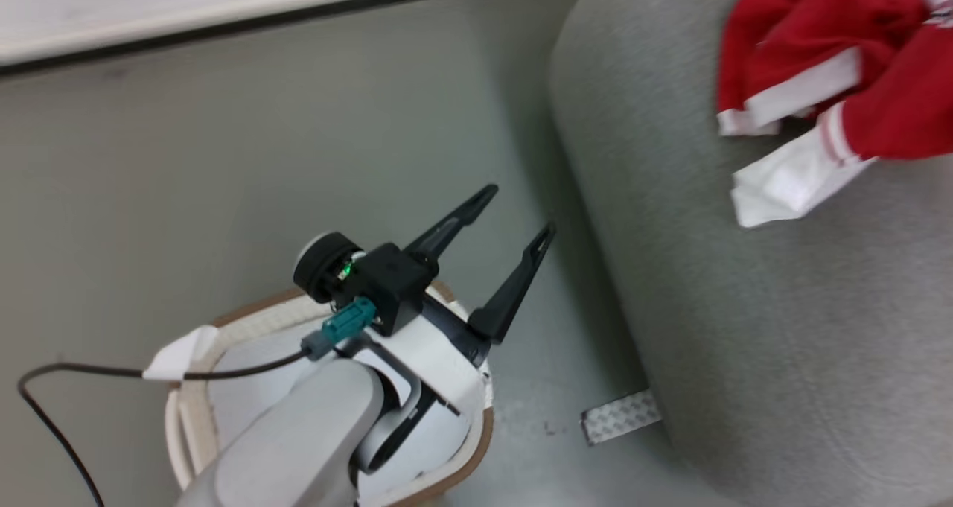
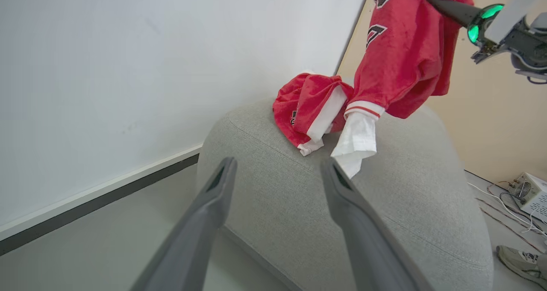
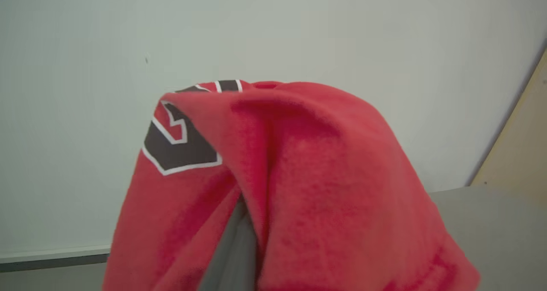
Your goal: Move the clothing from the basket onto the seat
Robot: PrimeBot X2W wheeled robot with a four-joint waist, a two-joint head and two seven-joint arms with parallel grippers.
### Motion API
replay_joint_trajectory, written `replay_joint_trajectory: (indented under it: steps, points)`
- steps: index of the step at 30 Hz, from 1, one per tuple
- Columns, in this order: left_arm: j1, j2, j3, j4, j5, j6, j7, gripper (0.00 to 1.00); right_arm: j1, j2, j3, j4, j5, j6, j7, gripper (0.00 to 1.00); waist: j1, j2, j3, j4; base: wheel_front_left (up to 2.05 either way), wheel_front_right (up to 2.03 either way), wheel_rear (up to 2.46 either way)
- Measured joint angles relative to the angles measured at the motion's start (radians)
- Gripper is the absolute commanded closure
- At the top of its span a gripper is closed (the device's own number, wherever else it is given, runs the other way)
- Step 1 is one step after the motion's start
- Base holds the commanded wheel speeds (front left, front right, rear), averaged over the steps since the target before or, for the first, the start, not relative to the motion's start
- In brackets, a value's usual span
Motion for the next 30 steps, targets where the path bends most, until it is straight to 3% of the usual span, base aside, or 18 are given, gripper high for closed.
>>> replay_joint_trajectory:
  steps: [6,8,13,16,18,19,20,21,25,30]
  points:
    - [-0.044,-0.003,0.002,-0.008,0.012,0.005,0.002,0.00,-0.150,-0.101,0.038,0.241,0.019,0.000,0.091,1.00,0.0000,0.0000,0.101,0.092,0.00,0.00,0.00]
    - [-0.055,-0.010,0.000,-0.009,0.014,0.006,-0.001,0.00,-0.182,-0.123,0.064,0.329,0.021,0.000,0.172,1.00,-0.0001,0.0000,0.127,0.125,0.00,0.00,0.00]
    - [-0.065,-0.016,0.003,-0.001,0.018,0.010,-0.018,0.00,-0.219,-0.146,0.123,0.478,0.053,0.000,0.368,1.00,0.0000,0.0000,0.178,0.194,0.00,0.00,0.00]
    - [-0.065,-0.019,0.003,0.009,0.018,0.011,-0.027,0.00,-0.232,-0.152,0.137,0.502,0.064,0.000,0.376,0.98,0.0000,0.0000,0.192,0.219,0.00,0.00,0.00]
    - [-0.062,-0.018,0.006,0.019,0.017,0.014,-0.030,0.00,-0.232,-0.148,0.154,0.507,0.073,0.000,0.374,0.89,-0.0001,0.0000,0.187,0.222,0.00,0.00,0.00]
    - [-0.061,-0.018,0.008,0.022,0.017,0.017,-0.035,0.00,-0.232,-0.146,0.163,0.507,0.076,0.000,0.367,0.77,-0.0001,0.0000,0.182,0.220,0.00,0.00,0.00]
    - [-0.060,-0.017,0.009,0.025,0.015,0.017,-0.036,0.00,-0.232,-0.141,0.172,0.507,0.080,0.000,0.366,0.58,-0.0001,0.0000,0.175,0.217,0.00,0.00,0.00]
    - [-0.059,-0.017,0.009,0.029,0.014,0.017,-0.037,0.00,-0.232,-0.134,0.186,0.506,0.086,0.000,0.367,0.01,-0.0002,0.0000,0.166,0.212,0.00,0.00,0.00]
    - [-0.039,-0.016,0.006,0.047,0.006,0.017,-0.045,0.00,-0.220,-0.118,0.239,0.493,0.111,0.000,0.365,0.00,-0.0001,0.0000,0.121,0.195,0.00,0.00,0.00]
    - [0.005,-0.002,0.016,0.070,-0.016,0.020,-0.055,0.00,-0.158,-0.106,0.315,0.471,0.160,0.000,0.436,0.00,-0.0002,0.0000,0.033,0.172,0.00,0.00,0.00]
